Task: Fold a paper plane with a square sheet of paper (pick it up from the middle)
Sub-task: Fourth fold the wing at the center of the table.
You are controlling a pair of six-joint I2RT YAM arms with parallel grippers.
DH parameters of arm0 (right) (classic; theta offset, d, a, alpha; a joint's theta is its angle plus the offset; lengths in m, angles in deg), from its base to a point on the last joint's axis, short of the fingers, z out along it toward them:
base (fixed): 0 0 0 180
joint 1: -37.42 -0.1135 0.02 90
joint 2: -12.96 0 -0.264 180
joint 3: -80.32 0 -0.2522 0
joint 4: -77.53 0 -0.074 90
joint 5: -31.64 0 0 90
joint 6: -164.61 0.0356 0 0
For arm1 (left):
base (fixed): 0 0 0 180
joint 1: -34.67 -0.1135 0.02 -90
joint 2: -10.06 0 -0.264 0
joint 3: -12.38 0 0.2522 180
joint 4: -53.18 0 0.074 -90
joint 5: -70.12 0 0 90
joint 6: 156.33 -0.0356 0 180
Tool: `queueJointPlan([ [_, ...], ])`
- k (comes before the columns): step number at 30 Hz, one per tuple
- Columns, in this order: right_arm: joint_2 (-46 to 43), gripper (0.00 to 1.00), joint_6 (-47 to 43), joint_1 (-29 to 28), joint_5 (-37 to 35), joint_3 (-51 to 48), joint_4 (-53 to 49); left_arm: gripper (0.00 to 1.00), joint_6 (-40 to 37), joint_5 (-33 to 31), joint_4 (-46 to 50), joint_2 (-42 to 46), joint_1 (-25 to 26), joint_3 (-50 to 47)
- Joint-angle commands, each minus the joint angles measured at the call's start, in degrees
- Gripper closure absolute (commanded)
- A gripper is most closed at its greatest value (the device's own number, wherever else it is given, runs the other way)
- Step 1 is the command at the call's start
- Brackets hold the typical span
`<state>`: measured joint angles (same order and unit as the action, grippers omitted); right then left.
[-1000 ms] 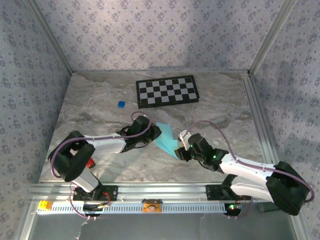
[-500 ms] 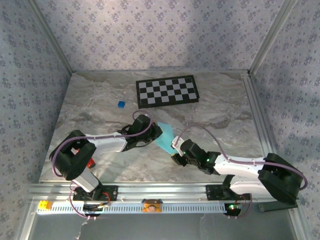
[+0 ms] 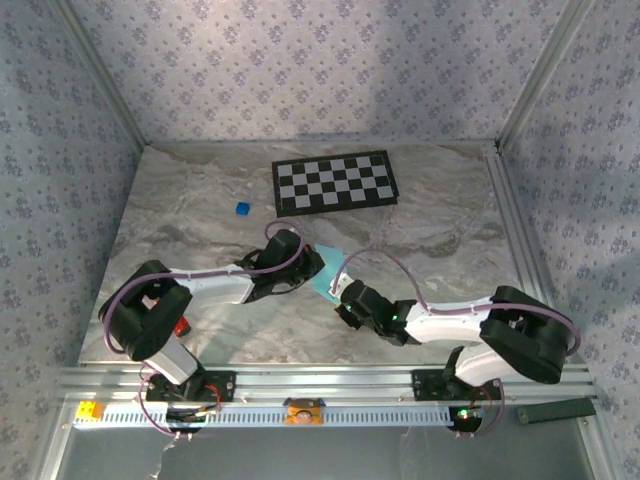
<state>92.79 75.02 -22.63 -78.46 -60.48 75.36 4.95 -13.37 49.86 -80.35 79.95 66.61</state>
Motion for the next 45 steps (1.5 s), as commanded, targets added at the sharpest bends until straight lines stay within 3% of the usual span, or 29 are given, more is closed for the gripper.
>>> queueJointPlan([
  [1, 0.63, 0.57, 0.97, -0.31, -2.75, 1.03, 0.89, 0.94, 1.03, -1.24, 0.78, 1.93, 0.10, -0.29],
  [17, -0.28, 0.72, 3.86, 0.18, -0.03, -0.02, 0.97, 0.94, 0.86, -1.65, 1.35, 2.29, 0.15, -0.30],
  [41, 1.35, 0.88, 7.33, 2.05, 2.55, 0.32, 1.84, 0.94, 0.78, -1.84, 2.36, 2.54, -0.68, -0.35],
  [45, 2.11, 0.90, 7.85, 2.21, 3.37, 0.72, 2.16, 0.88, 0.96, -1.92, 2.36, 2.69, -0.77, -0.39],
])
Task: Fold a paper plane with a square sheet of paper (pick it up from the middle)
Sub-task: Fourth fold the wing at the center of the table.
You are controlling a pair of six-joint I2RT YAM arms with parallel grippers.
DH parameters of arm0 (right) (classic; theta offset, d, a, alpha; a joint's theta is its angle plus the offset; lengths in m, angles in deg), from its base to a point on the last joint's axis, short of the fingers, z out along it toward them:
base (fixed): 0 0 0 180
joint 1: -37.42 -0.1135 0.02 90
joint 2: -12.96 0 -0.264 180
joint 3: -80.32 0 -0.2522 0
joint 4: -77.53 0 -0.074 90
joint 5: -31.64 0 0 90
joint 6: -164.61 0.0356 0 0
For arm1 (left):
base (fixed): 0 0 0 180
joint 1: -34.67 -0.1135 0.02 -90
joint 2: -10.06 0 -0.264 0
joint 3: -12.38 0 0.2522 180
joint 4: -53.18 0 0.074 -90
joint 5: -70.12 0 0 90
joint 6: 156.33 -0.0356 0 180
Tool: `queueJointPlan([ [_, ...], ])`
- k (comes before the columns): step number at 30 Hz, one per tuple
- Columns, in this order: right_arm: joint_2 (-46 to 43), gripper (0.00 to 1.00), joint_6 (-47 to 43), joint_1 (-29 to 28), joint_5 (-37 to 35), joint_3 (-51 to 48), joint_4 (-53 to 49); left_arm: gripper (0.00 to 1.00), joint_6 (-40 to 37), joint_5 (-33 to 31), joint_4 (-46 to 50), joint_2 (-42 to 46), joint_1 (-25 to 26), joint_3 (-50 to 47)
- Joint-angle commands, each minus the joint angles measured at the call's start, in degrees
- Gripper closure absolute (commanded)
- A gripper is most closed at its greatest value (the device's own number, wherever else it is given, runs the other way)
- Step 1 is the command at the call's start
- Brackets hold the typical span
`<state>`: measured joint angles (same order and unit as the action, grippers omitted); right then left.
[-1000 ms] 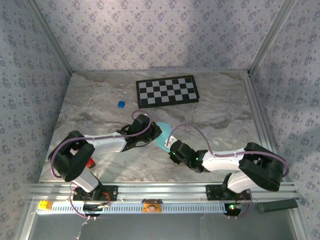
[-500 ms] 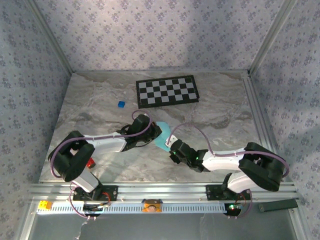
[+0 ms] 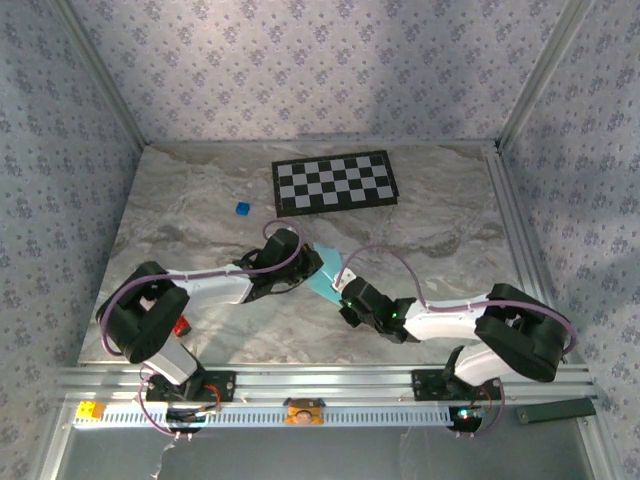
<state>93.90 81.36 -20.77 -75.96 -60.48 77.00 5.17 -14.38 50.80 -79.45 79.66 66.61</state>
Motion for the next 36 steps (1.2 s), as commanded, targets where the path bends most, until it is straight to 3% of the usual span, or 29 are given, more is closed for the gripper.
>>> queueJointPlan([
  [1, 1.40, 0.90, 1.71, 0.36, 0.98, 0.93, 0.41, 0.85, 0.76, -0.93, 1.49, 1.94, -0.45, -0.46],
  [7, 3.54, 0.91, 3.48, 0.88, 1.51, 2.01, 0.78, 0.64, 0.06, -2.83, 4.48, 4.34, -0.58, -0.39],
  [11, 4.12, 0.90, 4.48, 0.90, 1.52, 2.37, 0.87, 0.61, -0.49, -4.52, 7.53, 6.81, -0.57, -0.92],
  [18, 3.63, 0.86, 5.03, 1.15, 2.09, 2.33, 1.14, 0.42, 0.83, -5.50, 10.60, 7.58, -1.05, -1.88],
  [27, 2.13, 0.83, 4.95, 1.33, 2.93, 1.94, 1.36, 0.43, 0.39, -1.37, 9.98, 3.16, -2.46, 0.56],
  [36, 0.47, 0.80, 4.21, 1.55, 4.82, 1.37, 1.28, 0.56, 0.56, 1.21, 11.13, 0.78, -3.88, 1.87],
])
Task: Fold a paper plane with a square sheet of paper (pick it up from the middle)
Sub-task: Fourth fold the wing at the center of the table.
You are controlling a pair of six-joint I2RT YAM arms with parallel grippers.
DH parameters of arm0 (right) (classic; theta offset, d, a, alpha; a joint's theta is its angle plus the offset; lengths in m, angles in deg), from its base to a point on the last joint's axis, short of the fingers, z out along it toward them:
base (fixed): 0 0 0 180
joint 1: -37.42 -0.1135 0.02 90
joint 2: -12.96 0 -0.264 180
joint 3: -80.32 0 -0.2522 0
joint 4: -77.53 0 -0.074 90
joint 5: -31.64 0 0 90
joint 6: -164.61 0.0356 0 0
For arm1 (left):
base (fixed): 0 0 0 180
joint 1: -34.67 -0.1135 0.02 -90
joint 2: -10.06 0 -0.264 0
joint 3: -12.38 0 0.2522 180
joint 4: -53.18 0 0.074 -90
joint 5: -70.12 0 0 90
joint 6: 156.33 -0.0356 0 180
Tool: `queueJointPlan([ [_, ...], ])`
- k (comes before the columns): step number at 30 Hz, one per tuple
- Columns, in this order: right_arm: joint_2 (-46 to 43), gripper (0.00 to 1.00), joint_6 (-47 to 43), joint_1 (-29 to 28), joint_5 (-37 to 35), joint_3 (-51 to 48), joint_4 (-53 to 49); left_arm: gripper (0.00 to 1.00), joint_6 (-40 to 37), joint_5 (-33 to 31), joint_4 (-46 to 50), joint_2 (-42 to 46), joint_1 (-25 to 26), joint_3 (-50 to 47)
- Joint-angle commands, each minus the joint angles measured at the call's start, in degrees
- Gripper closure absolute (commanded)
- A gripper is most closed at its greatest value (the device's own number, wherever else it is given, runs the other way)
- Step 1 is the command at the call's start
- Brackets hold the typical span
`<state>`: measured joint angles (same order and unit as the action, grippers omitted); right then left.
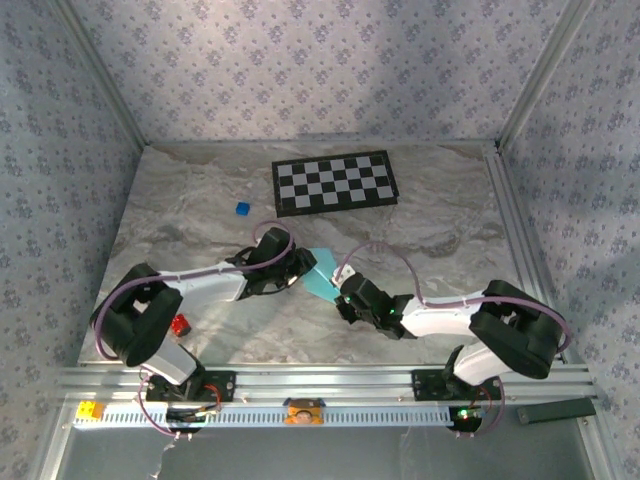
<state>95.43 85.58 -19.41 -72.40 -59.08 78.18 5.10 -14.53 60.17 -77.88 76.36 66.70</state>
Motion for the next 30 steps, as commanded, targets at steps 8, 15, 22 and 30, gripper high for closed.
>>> queueJointPlan([
  [8, -1.22, 0.79, -0.87, 0.25, 2.05, 0.56, -1.26, 0.72, -0.07, 2.56, 2.39, -1.86, -1.26, 3.11],
  [15, -1.62, 0.77, -1.44, 0.24, 3.25, 0.68, -1.76, 0.89, -0.33, 2.68, 4.04, -2.28, -1.76, 4.29],
  [22, -1.93, 0.77, -1.86, 0.23, 2.78, 0.37, -1.83, 0.93, -1.10, 3.56, 4.10, -3.05, -1.87, 5.27],
  [30, -1.98, 0.80, -2.08, 0.33, 3.78, 0.32, -1.92, 0.93, -0.91, 3.62, 3.60, -3.05, -1.88, 5.11],
])
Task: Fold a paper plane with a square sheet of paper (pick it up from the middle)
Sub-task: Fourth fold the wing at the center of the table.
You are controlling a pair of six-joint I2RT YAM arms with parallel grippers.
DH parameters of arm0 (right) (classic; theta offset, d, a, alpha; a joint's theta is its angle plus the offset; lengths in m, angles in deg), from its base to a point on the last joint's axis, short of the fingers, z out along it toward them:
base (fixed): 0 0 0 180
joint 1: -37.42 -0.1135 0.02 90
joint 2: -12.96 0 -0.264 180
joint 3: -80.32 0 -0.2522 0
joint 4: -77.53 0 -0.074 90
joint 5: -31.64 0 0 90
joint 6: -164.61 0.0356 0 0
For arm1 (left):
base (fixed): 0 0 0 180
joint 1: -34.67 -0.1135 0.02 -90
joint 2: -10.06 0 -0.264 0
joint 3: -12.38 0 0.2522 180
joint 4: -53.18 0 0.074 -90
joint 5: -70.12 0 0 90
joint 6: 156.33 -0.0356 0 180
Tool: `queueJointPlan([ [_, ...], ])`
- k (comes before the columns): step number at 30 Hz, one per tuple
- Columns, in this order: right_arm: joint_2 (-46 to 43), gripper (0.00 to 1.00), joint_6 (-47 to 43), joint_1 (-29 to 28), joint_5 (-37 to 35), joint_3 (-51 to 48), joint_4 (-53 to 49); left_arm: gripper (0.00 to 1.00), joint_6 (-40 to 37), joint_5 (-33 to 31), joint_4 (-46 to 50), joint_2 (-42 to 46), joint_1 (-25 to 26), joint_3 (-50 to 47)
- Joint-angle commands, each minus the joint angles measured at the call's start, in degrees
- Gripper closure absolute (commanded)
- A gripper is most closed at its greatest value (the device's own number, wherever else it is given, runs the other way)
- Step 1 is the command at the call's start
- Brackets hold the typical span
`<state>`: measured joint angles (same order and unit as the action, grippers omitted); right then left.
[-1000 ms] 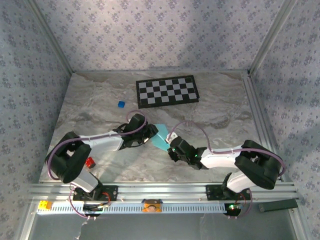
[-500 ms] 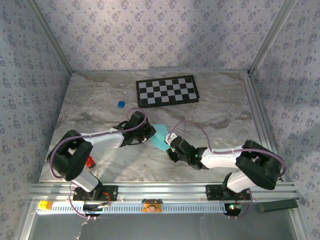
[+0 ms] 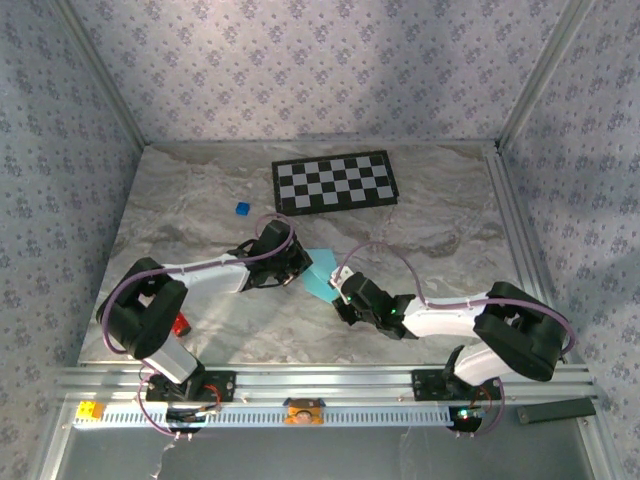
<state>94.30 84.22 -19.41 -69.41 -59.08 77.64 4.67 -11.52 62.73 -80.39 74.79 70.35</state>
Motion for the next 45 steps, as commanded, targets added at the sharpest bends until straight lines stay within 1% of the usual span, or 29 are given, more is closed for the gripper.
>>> queueJointPlan([
  [1, -0.88, 0.81, -0.69, 0.42, 0.85, 0.24, -1.39, 0.93, -0.43, 0.65, 1.04, -0.52, -0.30, 1.40],
  [8, -0.72, 0.87, -0.55, 0.76, 1.70, 0.06, -1.29, 0.92, -0.33, 0.53, 1.02, -0.46, -0.24, 1.48],
  [12, -0.39, 0.91, -0.53, 1.20, 2.52, -0.15, -0.87, 0.89, -0.34, 0.51, 1.04, -0.36, -0.26, 1.50],
  [13, -0.11, 0.93, -0.10, 1.54, 3.04, -0.28, -0.55, 0.87, -0.34, 0.43, 1.01, -0.27, -0.26, 1.45],
  [16, 0.73, 0.95, 1.15, 2.13, 4.33, -0.38, 0.02, 0.79, -0.34, -0.08, 1.19, 0.55, -0.23, 1.22],
  [18, 1.43, 0.95, 1.62, 2.17, 4.94, -0.20, 0.28, 0.69, -0.58, -0.95, 1.76, 1.51, -0.35, 0.98],
  [21, 2.42, 0.96, 2.48, 2.30, 5.42, 0.24, 0.28, 0.60, -0.94, -2.60, 3.61, 3.39, -0.35, 0.79],
  [24, 3.29, 0.96, 3.35, 2.45, 5.38, 0.70, 0.30, 0.55, -1.22, -4.56, 6.18, 5.37, -0.33, 0.59],
  [30, 5.77, 0.99, 6.47, 3.39, 6.72, 1.38, 0.33, 0.54, -0.78, -7.23, 8.25, 8.93, -0.38, -1.08],
  [34, 6.04, 0.99, 9.44, 4.98, 10.90, 0.78, 2.37, 0.54, -0.95, -7.39, 8.34, 10.30, -0.34, -2.01],
  [37, 5.86, 1.00, 12.61, 7.68, 16.78, -0.10, 4.86, 0.57, -1.04, -7.22, 7.97, 10.76, -0.34, -2.59],
  [41, 5.98, 0.99, 16.48, 11.71, 24.95, -0.71, 7.51, 0.62, -1.28, -6.48, 6.40, 10.50, -0.39, -3.23],
  [43, 6.17, 0.99, 17.78, 13.30, 26.94, -1.22, 8.55, 0.71, -1.54, -5.59, 5.06, 9.87, -0.38, -3.35],
  [45, 6.29, 0.99, 18.53, 14.49, 28.52, -1.76, 9.19, 0.75, -1.74, -4.45, 3.79, 9.05, -0.34, -3.28],
])
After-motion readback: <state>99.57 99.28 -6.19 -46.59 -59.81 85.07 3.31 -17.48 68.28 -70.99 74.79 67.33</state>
